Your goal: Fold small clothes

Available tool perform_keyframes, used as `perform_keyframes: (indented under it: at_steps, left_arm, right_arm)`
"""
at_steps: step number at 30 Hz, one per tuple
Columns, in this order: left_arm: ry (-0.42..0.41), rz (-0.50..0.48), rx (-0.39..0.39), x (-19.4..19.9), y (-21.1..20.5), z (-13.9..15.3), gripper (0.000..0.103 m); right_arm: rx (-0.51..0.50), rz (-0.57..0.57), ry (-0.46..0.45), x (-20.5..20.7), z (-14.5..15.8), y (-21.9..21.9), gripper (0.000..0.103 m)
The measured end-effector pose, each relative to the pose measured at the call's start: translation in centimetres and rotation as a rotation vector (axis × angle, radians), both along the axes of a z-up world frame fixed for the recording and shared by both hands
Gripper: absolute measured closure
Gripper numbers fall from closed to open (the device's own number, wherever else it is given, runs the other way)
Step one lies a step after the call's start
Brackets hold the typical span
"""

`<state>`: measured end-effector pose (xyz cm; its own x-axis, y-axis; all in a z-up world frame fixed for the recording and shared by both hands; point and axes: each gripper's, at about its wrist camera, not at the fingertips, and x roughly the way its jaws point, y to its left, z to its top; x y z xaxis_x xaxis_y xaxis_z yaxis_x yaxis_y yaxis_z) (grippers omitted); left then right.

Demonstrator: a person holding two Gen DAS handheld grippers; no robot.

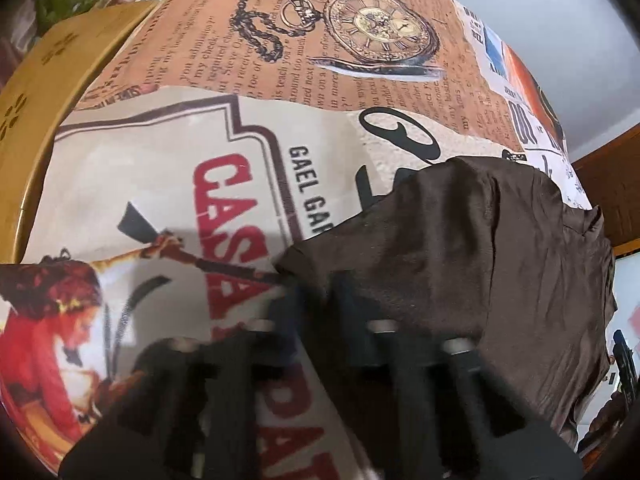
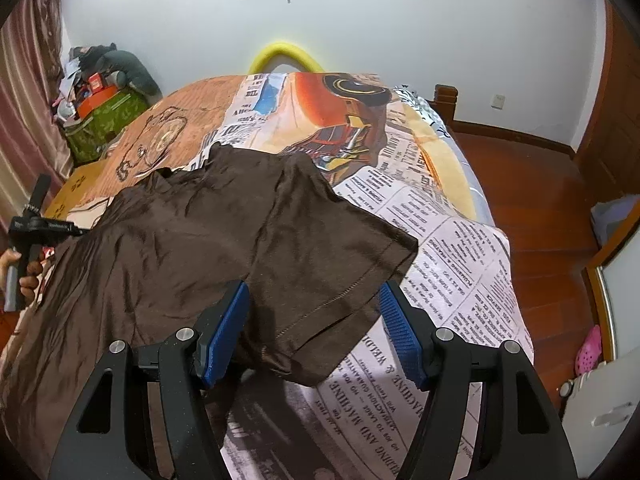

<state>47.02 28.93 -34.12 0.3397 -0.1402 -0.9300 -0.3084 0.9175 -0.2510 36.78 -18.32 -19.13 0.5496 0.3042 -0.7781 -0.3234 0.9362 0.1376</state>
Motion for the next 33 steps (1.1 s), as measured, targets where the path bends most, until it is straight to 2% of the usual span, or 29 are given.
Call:
perform_keyframes:
  at_steps: [3,5,7,10,14,17,21,28,32,33]
  left_arm:
    - [-0.004,-0.012,0.060,0.1,-0.4,0.8,0.100]
    - [-0.028,-0.021,0.132,0.0,-1.1,2.1,0.100]
    - [-0.084,-0.038,0.211,-0.1,-1.9,4.5,0.100]
    - [-0.169,-0.061,0.271,-0.5,-3.4,8.7,0.100]
    - [-0.257,-0.102,0.309,-0.4,-6.1,13.5,0.100]
    - [-0.277,-0.144,0.295,0.4,-8.7,15.1,0.100]
    - [-0.259,-0.201,0.251,1.6,-12.4,14.2,0.100]
    - [-0.164,-0.280,0.167,2.7,-17.2,9.0,0.100]
    - [-0.106,-0.290,0.181,2.9,-18.3,7.0,0.099]
    - [-0.101,-0.293,0.185,3.0,-18.4,6.8,0.095]
  right_arm:
    - [0.010,-0.005,0.006,-0.1,-0.2,-0.3,0.039]
    - [0.011,-0.003,0.001,-0.3,-0.1,-0.4,0.039]
    - [0.020,0.001,-0.003,-0.4,0.1,-0.6,0.039]
    - [0.036,0.003,-0.015,-0.6,0.4,-1.1,0.039]
    - [0.060,0.003,-0.024,-0.8,0.8,-1.7,0.039]
    - [0.073,0.007,-0.032,-1.1,1.0,-2.1,0.039]
    - [0.079,0.010,-0.028,-1.1,0.9,-2.5,0.039]
    - [0.089,0.007,-0.034,-0.7,1.1,-3.4,0.039]
    - [0.081,0.003,-0.035,-0.4,0.9,-3.8,0.039]
    - [0.077,0.002,-0.032,-0.2,0.8,-3.8,0.039]
